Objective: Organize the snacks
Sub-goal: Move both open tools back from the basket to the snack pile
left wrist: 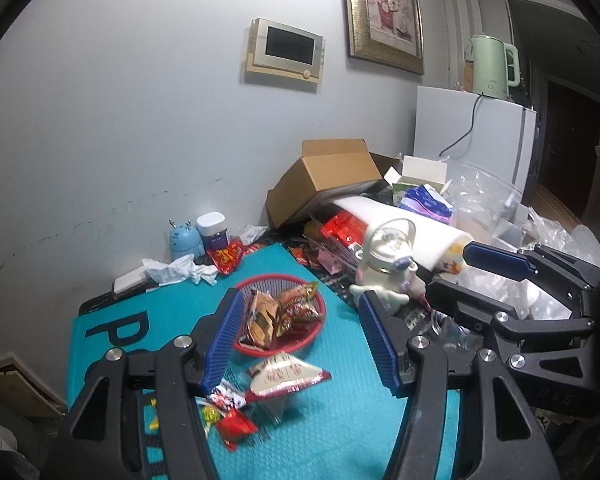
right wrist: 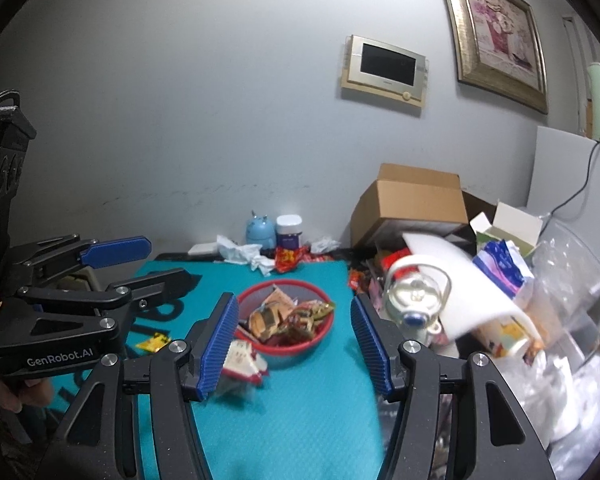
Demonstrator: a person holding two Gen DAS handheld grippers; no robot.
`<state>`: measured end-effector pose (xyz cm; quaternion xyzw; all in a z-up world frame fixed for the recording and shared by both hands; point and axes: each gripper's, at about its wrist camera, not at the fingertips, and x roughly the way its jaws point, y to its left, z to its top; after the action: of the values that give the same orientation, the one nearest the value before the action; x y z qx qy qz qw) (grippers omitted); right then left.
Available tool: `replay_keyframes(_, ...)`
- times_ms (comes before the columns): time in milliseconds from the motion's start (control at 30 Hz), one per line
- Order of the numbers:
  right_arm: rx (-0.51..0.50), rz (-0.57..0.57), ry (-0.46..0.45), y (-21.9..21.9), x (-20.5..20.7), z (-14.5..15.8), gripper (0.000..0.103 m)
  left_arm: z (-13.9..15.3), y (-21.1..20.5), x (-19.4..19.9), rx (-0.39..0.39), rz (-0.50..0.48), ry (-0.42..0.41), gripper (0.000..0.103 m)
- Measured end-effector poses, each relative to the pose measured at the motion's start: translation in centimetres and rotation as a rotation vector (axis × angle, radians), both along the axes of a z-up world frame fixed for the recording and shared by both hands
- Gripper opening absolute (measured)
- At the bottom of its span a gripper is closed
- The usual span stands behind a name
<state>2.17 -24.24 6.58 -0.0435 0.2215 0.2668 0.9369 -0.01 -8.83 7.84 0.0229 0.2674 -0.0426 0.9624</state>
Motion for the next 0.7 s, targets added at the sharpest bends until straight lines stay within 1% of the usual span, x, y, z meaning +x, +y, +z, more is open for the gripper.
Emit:
replay_keyframes(133, -0.001, 0.017, 0.015, -0.2, -1.4, -1.0, 0.059, -0.8, -0.5, -1.7, -0.001, 0.002, 0.008, 0.059)
replay_keyframes(333, 0.001, 0.054, 0.054, -0.1, -3.0, -2.9, 0.059, -2.5, -0.5, -3.6, -0.018, 0.021, 0.041, 0.059)
replay_keyframes(567, -0.004, 0.094, 0.102, 0.5, -3.7, -5.2, 0.059, -4.5, 0.2, -4.7, -0.038, 0.055, 0.088, 0.059)
replay_keyframes(700, -0.002, 0.120, 0.124, 1.0, -3.6, -6.1, 0.059, -5.5, 1.0, -4.9, -0.062, 0.072, 0.113, 0.059)
